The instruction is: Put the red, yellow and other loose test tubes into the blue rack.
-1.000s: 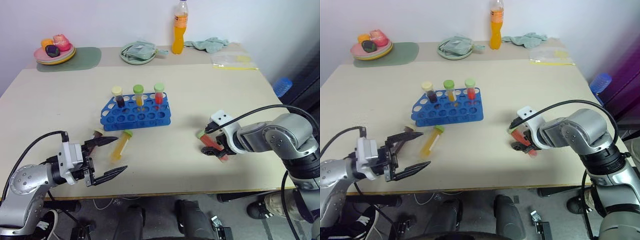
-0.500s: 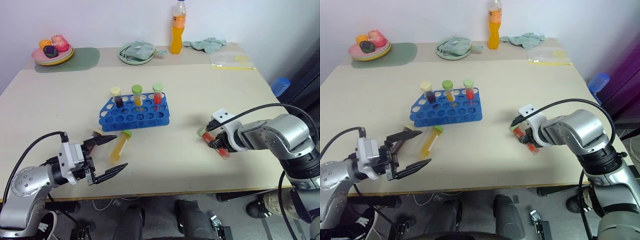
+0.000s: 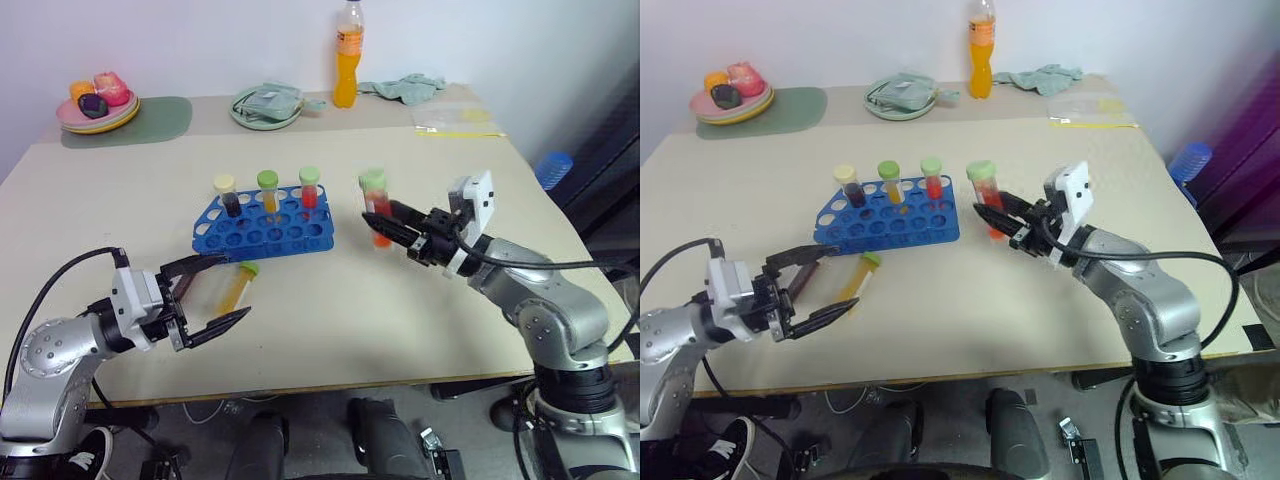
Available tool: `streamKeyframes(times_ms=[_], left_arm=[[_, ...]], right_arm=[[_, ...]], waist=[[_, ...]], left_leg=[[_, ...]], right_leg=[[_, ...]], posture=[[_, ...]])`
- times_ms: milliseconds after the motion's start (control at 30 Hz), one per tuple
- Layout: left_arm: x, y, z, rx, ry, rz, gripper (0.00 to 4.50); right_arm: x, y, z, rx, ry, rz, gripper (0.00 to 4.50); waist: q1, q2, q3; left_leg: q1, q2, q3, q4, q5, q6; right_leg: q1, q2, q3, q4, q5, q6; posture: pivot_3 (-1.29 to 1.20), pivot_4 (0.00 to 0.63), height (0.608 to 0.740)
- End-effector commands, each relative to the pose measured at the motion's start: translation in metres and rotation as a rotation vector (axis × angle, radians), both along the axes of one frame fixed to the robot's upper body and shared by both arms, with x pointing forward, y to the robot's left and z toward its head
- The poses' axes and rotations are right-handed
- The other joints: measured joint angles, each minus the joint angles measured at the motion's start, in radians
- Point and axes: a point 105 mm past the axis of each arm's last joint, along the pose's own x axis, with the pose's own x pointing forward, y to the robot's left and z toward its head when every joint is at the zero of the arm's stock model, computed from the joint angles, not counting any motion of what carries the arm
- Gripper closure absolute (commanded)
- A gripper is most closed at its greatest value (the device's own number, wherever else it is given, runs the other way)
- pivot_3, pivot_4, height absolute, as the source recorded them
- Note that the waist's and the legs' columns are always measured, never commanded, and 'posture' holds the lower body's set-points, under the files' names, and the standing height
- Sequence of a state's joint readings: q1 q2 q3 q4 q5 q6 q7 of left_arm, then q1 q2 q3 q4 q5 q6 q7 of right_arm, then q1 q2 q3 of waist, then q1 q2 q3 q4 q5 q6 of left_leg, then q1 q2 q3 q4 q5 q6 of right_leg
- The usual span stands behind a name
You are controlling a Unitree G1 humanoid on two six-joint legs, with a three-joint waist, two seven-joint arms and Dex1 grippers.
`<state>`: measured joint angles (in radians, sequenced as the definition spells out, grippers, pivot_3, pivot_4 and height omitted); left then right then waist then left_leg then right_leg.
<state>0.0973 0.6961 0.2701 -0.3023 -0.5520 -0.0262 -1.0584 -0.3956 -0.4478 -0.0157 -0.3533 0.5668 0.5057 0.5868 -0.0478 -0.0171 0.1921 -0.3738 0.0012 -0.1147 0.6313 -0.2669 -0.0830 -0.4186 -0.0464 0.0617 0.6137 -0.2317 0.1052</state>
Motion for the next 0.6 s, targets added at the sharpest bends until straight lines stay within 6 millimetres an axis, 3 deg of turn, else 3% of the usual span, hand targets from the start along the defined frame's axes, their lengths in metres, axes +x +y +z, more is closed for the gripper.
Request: streamKeyframes(times_ms=[33, 167, 367, 600], left_arm=[[0.002, 0.005, 0.012, -0.01, -0.034, 0.023, 0.0], [0.004, 0.007, 0.012, -0.007, -0.023, 0.039, 0.0], [0.006, 0.011, 0.012, 0.002, -0.022, 0.064, 0.0], [0.005, 0.008, 0.013, 0.007, -0.033, 0.066, 0.0]], right_arm=[[0.011, 0.023, 0.005, 0.022, -0.159, -0.021, 3.66], [0.022, 0.059, -0.01, 0.116, -0.176, -0.011, 3.66], [0.03, 0.095, -0.037, 0.067, -0.207, 0.02, 3.66], [0.057, 0.101, -0.042, 0.027, -0.24, -0.06, 3.66]], waist=[[-0.003, 0.0, 0.0], [-0.013, 0.001, 0.0], [-0.012, 0.0, 0.0], [-0.022, 0.0, 0.0]], left_leg=[[0.0, 0.0, 0.0, 0.0, 0.0, 0.0], [0.0, 0.0, 0.0, -0.001, 0.0, 0.0], [0.0, 0.0, 0.0, -0.001, 0.0, 0.0], [0.001, 0.0, 0.0, -0.001, 0.0, 0.0]], right_leg=[[0.0, 0.0, 0.0, 0.0, 0.0, 0.0], [-0.001, 0.0, 0.0, 0.002, 0.002, -0.004], [-0.001, 0.0, 0.0, 0.001, 0.003, -0.004], [-0.001, 0.0, 0.0, 0.003, 0.003, -0.004]], posture=[[0.0, 0.15, 0.74], [0.0, 0.15, 0.74], [0.0, 0.15, 0.74], [0.0, 0.15, 0.74]])
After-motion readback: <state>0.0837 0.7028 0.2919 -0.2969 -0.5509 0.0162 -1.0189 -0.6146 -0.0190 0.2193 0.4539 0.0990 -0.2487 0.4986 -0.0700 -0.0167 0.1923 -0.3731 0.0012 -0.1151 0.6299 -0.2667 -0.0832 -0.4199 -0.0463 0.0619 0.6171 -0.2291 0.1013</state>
